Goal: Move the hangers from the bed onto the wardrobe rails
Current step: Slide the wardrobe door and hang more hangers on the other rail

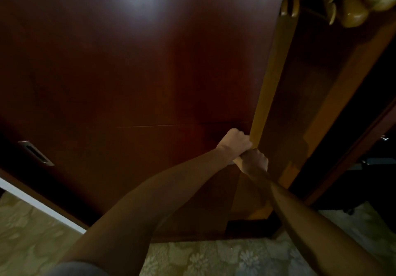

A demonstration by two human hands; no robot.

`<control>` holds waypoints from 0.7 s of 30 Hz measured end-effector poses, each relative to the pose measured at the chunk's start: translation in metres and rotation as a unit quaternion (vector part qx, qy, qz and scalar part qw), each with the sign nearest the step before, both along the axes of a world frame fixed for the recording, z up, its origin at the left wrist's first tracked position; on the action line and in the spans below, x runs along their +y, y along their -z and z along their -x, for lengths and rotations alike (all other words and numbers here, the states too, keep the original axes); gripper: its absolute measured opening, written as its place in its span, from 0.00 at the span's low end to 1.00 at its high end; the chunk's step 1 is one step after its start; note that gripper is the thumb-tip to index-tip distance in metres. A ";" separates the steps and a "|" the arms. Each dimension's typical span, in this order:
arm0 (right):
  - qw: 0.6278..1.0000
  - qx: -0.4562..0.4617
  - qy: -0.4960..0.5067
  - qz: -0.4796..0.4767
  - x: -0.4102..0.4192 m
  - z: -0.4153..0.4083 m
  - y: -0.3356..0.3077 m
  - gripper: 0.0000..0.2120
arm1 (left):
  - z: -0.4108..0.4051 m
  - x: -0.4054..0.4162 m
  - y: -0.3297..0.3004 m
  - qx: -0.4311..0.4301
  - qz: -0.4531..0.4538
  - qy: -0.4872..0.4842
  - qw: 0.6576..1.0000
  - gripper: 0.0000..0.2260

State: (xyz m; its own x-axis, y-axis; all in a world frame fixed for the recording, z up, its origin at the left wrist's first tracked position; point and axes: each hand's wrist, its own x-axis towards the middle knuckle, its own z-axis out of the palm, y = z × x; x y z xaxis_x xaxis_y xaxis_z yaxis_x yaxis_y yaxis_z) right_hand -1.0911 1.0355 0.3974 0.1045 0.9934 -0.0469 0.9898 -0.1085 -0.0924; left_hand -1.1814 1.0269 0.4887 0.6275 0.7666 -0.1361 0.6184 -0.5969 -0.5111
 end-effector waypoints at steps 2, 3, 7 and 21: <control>1.000 0.007 0.002 -0.002 -0.003 -0.005 0.000 0.13 | -0.003 0.000 -0.001 0.002 0.006 -0.010 1.000 0.03; 1.000 0.010 0.003 -0.006 -0.004 -0.008 0.000 0.15 | -0.003 0.002 0.001 -0.007 0.004 -0.011 1.000 0.05; 1.000 -0.004 0.012 -0.008 -0.010 -0.007 0.007 0.23 | 0.013 0.000 0.010 -0.031 -0.017 -0.015 0.999 0.10; 0.979 0.096 -0.182 0.000 -0.047 0.243 0.016 0.21 | 0.287 -0.044 0.041 -0.157 -0.049 -0.242 0.956 0.10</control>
State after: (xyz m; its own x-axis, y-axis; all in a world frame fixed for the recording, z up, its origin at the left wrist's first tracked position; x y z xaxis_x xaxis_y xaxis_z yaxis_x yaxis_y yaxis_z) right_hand -1.3340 0.9882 0.3817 -0.2663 0.9634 -0.0309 0.9275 0.2474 -0.2801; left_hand -1.4685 0.9826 0.4475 0.1935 0.9771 0.0885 0.9423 -0.1600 -0.2941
